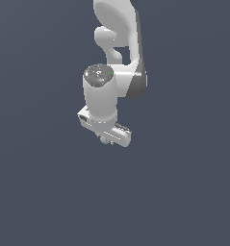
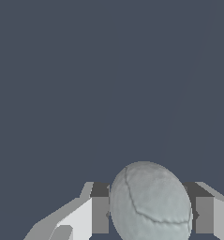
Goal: Pick up the object and move it to a goal position.
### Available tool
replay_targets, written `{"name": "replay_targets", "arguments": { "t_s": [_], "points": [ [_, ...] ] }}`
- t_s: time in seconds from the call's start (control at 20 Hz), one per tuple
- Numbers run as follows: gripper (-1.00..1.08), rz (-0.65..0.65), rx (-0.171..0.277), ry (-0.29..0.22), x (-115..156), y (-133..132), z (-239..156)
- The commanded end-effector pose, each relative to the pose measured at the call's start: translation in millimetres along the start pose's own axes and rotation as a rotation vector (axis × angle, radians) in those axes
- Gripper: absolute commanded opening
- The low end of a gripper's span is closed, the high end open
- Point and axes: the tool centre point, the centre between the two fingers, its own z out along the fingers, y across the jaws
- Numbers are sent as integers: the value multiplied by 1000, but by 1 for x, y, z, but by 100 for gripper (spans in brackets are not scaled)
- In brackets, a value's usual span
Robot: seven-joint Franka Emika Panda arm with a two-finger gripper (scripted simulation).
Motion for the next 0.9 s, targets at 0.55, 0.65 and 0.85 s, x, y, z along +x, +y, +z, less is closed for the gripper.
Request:
{"name": "replay_targets", "arguments": {
  "t_s": [0.55, 0.65, 0.85],
  "points": [
    [-100, 0, 0, 0, 30, 24, -151],
    [-100, 0, -1, 0, 34, 26, -171],
    [-100, 0, -1, 0, 42, 31, -206]
  ]
}}
